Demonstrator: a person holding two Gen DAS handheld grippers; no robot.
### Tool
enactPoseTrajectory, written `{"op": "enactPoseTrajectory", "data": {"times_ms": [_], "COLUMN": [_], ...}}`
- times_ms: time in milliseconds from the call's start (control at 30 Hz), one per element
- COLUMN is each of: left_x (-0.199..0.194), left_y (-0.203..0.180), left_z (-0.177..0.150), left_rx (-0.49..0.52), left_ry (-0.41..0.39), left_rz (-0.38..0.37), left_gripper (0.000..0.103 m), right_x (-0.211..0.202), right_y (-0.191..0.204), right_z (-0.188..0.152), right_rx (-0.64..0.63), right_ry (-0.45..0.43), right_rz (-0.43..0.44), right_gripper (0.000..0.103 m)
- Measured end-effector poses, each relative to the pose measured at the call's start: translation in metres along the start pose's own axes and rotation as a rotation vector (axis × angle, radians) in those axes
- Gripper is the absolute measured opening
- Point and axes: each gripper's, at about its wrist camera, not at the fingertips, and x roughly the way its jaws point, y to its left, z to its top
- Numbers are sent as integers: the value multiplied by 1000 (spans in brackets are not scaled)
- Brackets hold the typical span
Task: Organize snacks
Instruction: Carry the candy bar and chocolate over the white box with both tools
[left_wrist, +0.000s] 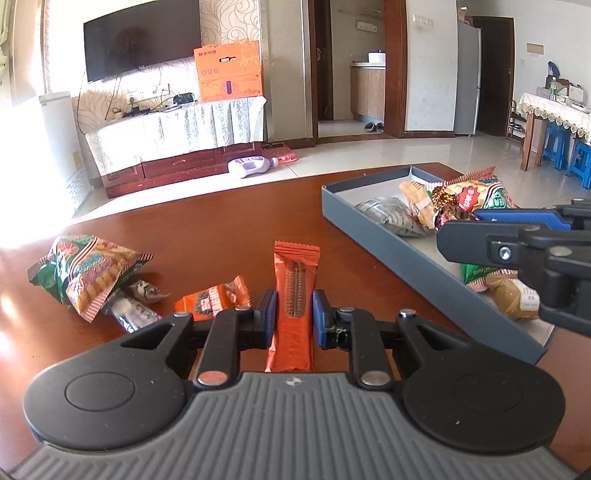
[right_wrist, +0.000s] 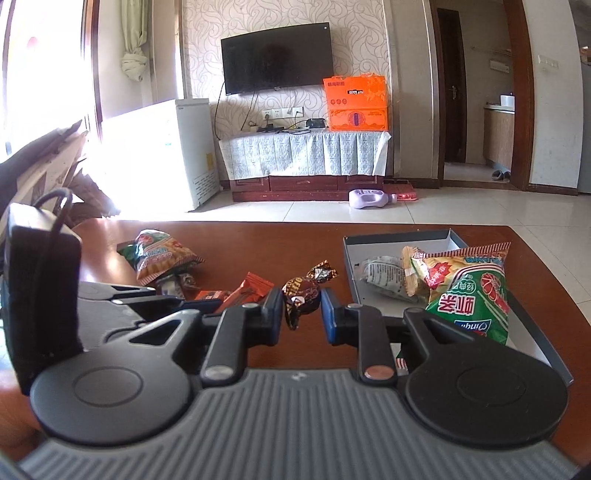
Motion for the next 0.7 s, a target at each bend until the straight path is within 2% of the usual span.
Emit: {"op": "enactPoseTrajectory", "data": {"times_ms": [700], "left_x": [7], "left_y": [-32], "left_z": [21], "left_rx": [-19], "left_ry": [-22], "left_rz": [-26], "left_gripper": [24], "right_x": [-21], "right_y": [-20], "right_z": [7], "right_rx": [38], "right_ry": [-55], "right_rz": [-2], "right_gripper": [25]}}
